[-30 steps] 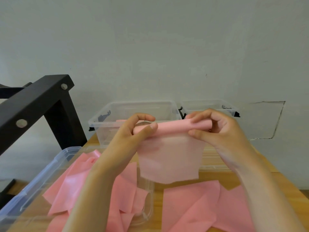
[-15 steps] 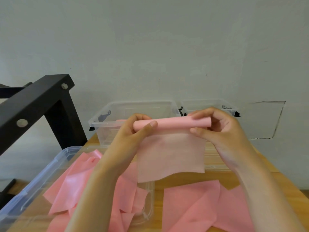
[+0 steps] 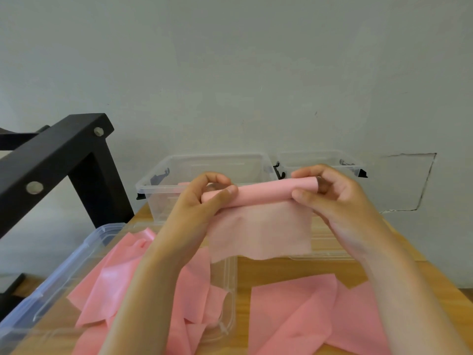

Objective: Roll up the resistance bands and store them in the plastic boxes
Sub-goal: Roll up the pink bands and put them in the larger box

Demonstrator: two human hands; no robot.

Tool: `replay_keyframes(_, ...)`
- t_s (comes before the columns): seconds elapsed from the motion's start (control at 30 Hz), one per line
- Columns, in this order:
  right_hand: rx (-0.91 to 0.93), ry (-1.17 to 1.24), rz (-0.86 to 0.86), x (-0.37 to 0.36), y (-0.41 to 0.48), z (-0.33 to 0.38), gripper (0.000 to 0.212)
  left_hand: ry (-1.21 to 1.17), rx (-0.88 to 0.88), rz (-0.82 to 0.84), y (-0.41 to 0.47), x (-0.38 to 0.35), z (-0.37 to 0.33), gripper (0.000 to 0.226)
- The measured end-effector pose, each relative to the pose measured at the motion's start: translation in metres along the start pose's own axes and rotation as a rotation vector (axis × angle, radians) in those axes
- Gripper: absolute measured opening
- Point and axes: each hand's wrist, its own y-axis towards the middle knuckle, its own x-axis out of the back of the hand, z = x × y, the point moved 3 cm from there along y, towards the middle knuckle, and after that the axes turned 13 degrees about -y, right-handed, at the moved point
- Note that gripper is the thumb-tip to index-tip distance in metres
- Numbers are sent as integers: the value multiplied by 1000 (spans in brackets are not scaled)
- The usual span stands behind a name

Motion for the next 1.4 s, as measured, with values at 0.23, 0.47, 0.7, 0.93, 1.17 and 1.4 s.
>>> replay_keyframes(0.23, -86, 52, 43, -6, 2, -4, 21, -68, -102, 25, -1, 1, -8, 26)
replay_keyframes(0.47, 57, -25, -10, -5, 2, 2, 34, -74, 61, -8, 0, 1, 4, 22)
replay_keyframes(0.7, -117, 5, 76, -9, 0, -3, 34, -69, -93, -11, 2, 0, -3, 27)
replay_keyframes(0.93, 2, -37, 2, -9, 1, 2, 31, -151, 47, -37, 3, -3, 5, 28)
replay_keyframes(1.17, -155, 188, 5, -11, 2, -4, 18, -137, -81, -96, 4, -1, 2, 39)
replay_keyframes(1.4, -54, 125, -140, -21, 2, 3, 24, -451, -64, -141, 10, -16, 14, 39)
